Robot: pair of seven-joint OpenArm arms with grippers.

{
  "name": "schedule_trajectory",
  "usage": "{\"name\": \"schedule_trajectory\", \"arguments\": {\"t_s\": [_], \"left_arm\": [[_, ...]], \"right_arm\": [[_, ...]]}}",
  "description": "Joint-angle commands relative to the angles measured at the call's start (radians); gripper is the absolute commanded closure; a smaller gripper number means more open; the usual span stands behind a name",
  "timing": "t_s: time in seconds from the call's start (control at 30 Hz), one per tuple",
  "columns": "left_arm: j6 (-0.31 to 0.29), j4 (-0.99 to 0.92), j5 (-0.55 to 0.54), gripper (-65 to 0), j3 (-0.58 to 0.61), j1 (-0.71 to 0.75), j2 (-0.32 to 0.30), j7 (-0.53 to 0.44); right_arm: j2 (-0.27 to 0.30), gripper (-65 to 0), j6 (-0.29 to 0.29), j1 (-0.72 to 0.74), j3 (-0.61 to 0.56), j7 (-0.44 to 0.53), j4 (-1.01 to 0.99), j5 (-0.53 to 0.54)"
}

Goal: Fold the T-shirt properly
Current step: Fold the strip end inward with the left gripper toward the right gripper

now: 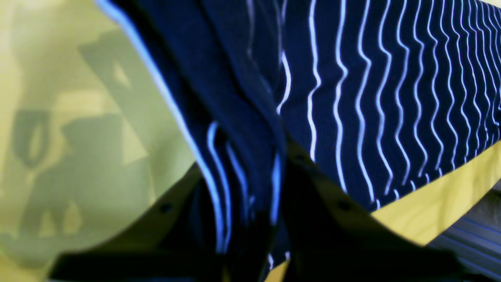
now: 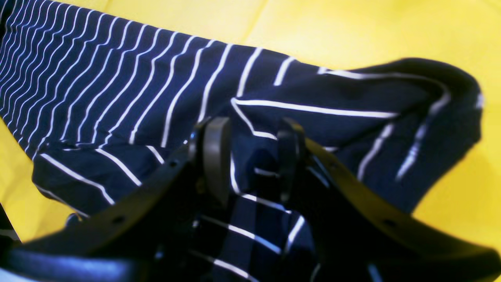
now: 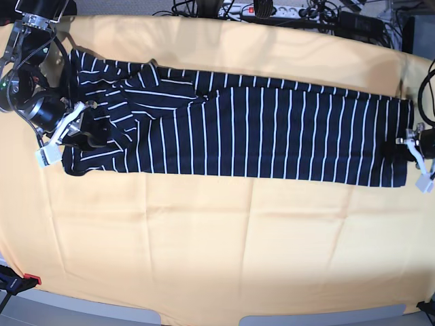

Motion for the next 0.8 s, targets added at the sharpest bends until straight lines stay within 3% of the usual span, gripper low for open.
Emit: {"name": "schedule_trajectory", "arguments": {"t_s": [0.0,0.1,0.23,0.33,0.43,0.77], "left_arm": [[0.000,0.010,-0.042,0.0,-0.013,-0.022,-0.041,-0.001],[0.000,0.010,-0.182,0.0,-0.013,-0.022,-0.059,0.080],[-0.035,0.022,-0.182,0.0,-0.013,-0.022,-0.052,0.124],[-0.004,0.052,-0.182,0.0,-0.013,-0.022,-0.031,0.125],[0.035,0.127,-0.182,0.0,-0.013,-0.022,0.003,0.164],[0.021,0.489,-0.182,0.0,-0.013,-0.016,0.178,0.199]], "right_arm": [[0.014,-22.9,0.005,0.010,0.006,0.019,0.019,0.025],[0.013,-22.9,0.005,0.011,0.005,0.020,0.019,0.026],[0.009,-22.9,0.005,0.010,0.005,0.021,0.019,0.028],[0.009,-22.9,0.005,0.011,0.005,0.023,0.019,0.029],[0.009,-22.9,0.005,0.011,0.005,0.023,0.019,0.029],[0.009,-22.9,0.005,0.010,0.005,0.023,0.019,0.025]]}}
